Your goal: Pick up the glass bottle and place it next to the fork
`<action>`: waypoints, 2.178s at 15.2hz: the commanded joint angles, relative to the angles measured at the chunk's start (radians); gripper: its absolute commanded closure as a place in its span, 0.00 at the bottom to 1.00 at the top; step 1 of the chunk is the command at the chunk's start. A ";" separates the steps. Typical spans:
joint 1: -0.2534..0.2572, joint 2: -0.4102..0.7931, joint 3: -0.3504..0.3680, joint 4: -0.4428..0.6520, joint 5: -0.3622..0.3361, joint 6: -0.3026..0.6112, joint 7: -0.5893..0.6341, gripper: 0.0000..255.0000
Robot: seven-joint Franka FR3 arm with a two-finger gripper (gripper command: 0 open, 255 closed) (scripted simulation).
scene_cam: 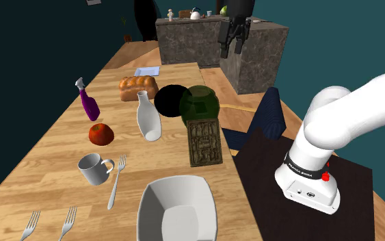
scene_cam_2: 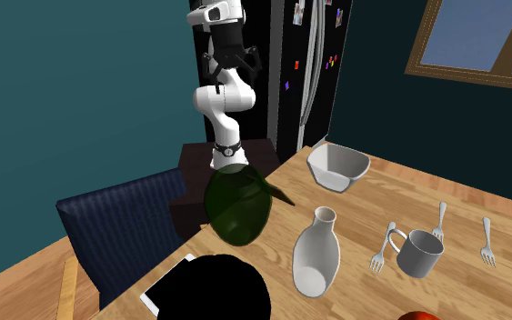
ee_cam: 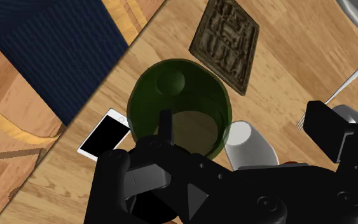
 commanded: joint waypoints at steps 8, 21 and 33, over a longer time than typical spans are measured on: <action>0.026 0.210 0.060 0.033 0.007 0.196 0.002 0.00; 0.061 0.662 0.161 0.263 -0.060 0.447 0.042 0.00; 0.105 0.998 0.195 0.513 -0.171 0.541 0.095 0.00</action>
